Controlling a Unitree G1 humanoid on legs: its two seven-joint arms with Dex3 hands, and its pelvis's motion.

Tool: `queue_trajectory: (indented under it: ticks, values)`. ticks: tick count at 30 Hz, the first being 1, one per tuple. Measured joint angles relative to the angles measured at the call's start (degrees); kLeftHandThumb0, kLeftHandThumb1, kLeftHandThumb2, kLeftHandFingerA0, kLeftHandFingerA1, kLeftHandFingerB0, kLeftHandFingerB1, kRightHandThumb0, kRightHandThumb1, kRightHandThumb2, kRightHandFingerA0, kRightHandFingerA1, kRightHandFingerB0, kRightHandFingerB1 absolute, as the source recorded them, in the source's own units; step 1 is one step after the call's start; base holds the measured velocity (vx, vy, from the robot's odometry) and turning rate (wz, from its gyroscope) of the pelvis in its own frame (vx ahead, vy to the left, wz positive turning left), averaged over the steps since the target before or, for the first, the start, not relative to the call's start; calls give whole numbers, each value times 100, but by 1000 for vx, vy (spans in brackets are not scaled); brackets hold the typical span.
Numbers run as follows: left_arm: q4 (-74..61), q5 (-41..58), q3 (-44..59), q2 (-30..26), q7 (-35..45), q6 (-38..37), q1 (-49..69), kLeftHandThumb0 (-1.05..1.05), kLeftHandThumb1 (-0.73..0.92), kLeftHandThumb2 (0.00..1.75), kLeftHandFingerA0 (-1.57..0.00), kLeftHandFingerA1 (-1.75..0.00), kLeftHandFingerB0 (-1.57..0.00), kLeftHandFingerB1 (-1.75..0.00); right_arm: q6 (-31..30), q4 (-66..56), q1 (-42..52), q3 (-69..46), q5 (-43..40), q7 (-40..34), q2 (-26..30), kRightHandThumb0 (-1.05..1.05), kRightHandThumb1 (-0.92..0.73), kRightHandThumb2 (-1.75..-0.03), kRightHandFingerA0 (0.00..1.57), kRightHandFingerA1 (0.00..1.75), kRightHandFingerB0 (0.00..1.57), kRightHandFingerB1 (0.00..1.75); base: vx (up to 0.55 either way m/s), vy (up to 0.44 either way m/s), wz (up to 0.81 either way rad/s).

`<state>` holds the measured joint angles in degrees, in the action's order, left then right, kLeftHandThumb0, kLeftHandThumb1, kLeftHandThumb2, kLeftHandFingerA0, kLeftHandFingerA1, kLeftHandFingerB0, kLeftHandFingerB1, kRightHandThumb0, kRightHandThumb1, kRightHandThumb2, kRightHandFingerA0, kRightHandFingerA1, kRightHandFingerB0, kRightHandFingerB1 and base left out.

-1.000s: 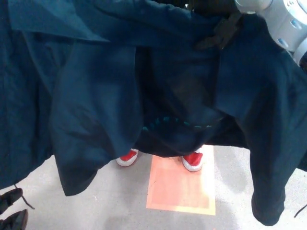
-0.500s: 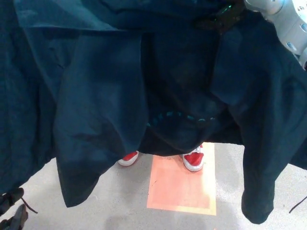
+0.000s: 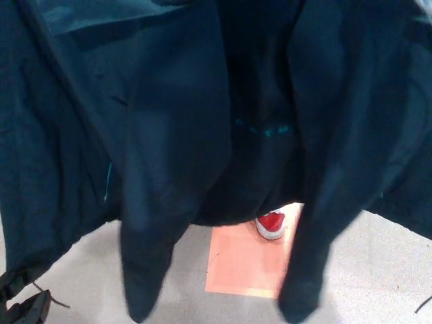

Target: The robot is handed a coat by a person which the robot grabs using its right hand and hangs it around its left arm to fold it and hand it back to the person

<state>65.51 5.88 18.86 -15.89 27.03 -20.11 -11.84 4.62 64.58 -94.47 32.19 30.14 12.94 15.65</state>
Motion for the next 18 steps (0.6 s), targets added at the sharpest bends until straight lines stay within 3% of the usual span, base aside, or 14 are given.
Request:
queue_trajectory:
  ticks: [1,2,6,7,8,10,11,12,14,15,16,17,18]
  values:
    - [-15,0,0,0,4,0,0,-36,52,110,0,-47,0,-48,11,69,-101,-31,4,-59,-16,-33,-83,-69,94,151,88,107,0,0,0]
    - [-32,0,-2,0,9,0,0,-37,50,109,0,-47,0,-47,29,162,-235,-82,11,-138,-37,-37,-83,-65,104,121,91,90,0,0,0]
    - [-90,0,-16,-1,19,-2,0,-36,51,109,0,-46,0,-47,116,433,-616,-223,29,-431,-114,-35,-83,-66,94,130,80,99,0,0,0]
    - [-115,0,-21,-1,19,-4,1,-36,51,109,-1,-47,-1,-47,136,511,-725,-256,40,-511,-138,-35,-84,-65,109,77,92,73,0,0,0]
    - [-133,0,-22,-1,19,-5,1,-36,52,109,0,-46,0,-47,149,550,-795,-282,49,-560,-151,-36,-85,-65,113,74,95,74,0,0,0]
    - [-193,0,-25,-2,20,-12,1,-37,50,109,0,-46,0,-48,191,661,-1013,-355,71,-702,-184,-38,-85,-68,96,143,80,115,0,0,0]
    - [-234,0,-27,-2,22,-29,0,-37,50,109,0,-46,0,-48,218,719,-1141,-388,89,-785,-194,-38,-85,-68,96,143,80,115,0,0,0]
    - [-265,2,-25,-2,26,-45,1,-36,51,109,0,-47,0,-48,240,751,-1221,-413,99,-847,-198,-35,-85,-65,92,153,72,132,0,0,0]
    - [-322,27,0,-2,51,-60,1,-37,49,107,0,-47,0,-47,289,810,-1374,-453,117,-964,-201,-33,-82,-69,96,151,78,129,0,0,0]
    - [-383,59,24,-2,82,-60,3,-37,50,108,0,-47,0,-48,323,843,-1459,-480,130,-1048,-203,-36,-84,-65,109,108,86,104,0,0,0]
    - [-448,97,46,-1,120,-57,15,-37,50,108,0,-47,0,-48,343,868,-1510,-502,137,-1100,-210,-36,-84,-65,109,108,86,104,0,0,0]
    - [-607,170,74,2,208,-49,57,-36,52,109,0,-47,0,-48,360,905,-1574,-533,146,-1170,-223,-37,-83,-65,102,124,83,107,0,0,0]
    - [-791,218,78,13,273,-28,124,-37,51,109,0,-47,0,-48,364,919,-1600,-549,150,-1203,-232,-37,-85,-64,99,100,85,78,0,0,0]
